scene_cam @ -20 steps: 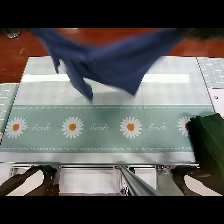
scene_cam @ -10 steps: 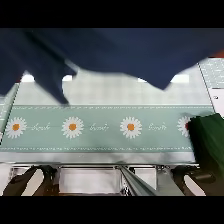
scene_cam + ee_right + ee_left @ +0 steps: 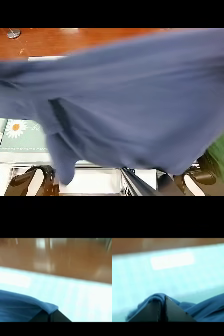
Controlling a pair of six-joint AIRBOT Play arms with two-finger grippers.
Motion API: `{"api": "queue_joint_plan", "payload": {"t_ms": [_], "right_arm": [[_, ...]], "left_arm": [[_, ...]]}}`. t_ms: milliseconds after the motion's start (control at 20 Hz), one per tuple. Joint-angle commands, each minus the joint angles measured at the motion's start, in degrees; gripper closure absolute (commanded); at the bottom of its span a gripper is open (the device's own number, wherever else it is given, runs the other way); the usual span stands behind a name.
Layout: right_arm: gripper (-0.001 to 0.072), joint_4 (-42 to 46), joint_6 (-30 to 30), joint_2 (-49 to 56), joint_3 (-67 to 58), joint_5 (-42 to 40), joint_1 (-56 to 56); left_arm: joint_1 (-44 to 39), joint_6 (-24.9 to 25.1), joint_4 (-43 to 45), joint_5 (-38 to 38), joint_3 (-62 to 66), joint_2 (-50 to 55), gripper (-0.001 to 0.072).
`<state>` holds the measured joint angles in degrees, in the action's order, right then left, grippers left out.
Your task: Fold the shirts.
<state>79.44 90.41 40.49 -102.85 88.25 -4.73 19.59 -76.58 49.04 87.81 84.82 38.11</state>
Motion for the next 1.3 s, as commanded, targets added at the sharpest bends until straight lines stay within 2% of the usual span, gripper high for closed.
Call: {"api": "queue_joint_plan", "payload": {"t_ms": [0, 100, 200, 300, 400, 600, 850, 900, 950, 1000, 1050, 1150, 1250], "right_arm": [[0.0689, 1.31, 0.02, 2.10, 16.46, -5.40, 0.04], [0.0690, 4.20, 1.31, 6.38, 23.12, -11.74, 0.04], [0.0690, 7.76, 3.06, 13.81, 23.61, -17.51, 0.04], [0.0690, 7.32, 4.11, 22.60, 22.03, -22.56, 1.14], [0.0689, 1.68, 4.55, 32.35, 17.73, -23.80, 4.15], [0.0687, -8.85, 4.48, 49.68, 7.10, -26.75, 7.65], [0.0686, -23.54, 4.87, 64.26, -1.60, -30.12, 7.85], [0.0685, -24.96, 6.62, 65.77, -2.27, -29.73, 8.26], [0.0540, -25.42, 8.17, 66.55, -2.38, -29.20, 8.72], [0.0167, -25.20, 8.07, 66.73, -2.38, -27.93, 9.27], [0.0088, -24.90, 7.74, 66.55, -2.43, -25.40, 10.40], [0.0088, -24.17, 3.96, 65.59, -2.43, -16.74, 13.84], [0.0088, -16.28, 0.33, 63.82, -2.19, -5.84, 17.09]], "left_arm": [[-0.87, -0.07, -0.07, -4.26, -20.65, -0.09, 0.0682], [-4.37, 2.23, -1.14, -16.85, -31.95, 1.53, 0.0682], [-9.51, 3.02, -1.03, -27.71, -36.76, 7.02, 0.0683], [-14.29, 3.02, -1.03, -36.50, -35.93, 15.08, 0.0682], [-18.14, 2.97, -1.05, -44.02, -31.80, 24.65, 0.0682], [-21.59, 2.71, -1.60, -49.09, -18.05, 42.27, 0.0682], [-22.12, -2.08, -1.70, -46.51, -4.07, 55.82, 0.0681], [-22.10, -2.89, -1.68, -45.38, -2.82, 56.83, 0.0594], [-22.10, -2.80, -1.62, -43.63, -2.08, 57.18, 0.0162], [-21.86, -2.51, -1.11, -41.24, -1.70, 57.16, 0.0002], [-20.92, -1.97, 1.66, -36.87, -0.61, 57.13, 0.0002], [-17.42, -4.66, 10.12, -27.47, 1.55, 56.96, 0.0004], [-11.47, -6.67, 15.96, -18.51, 1.66, 56.57, 0.0005]]}}
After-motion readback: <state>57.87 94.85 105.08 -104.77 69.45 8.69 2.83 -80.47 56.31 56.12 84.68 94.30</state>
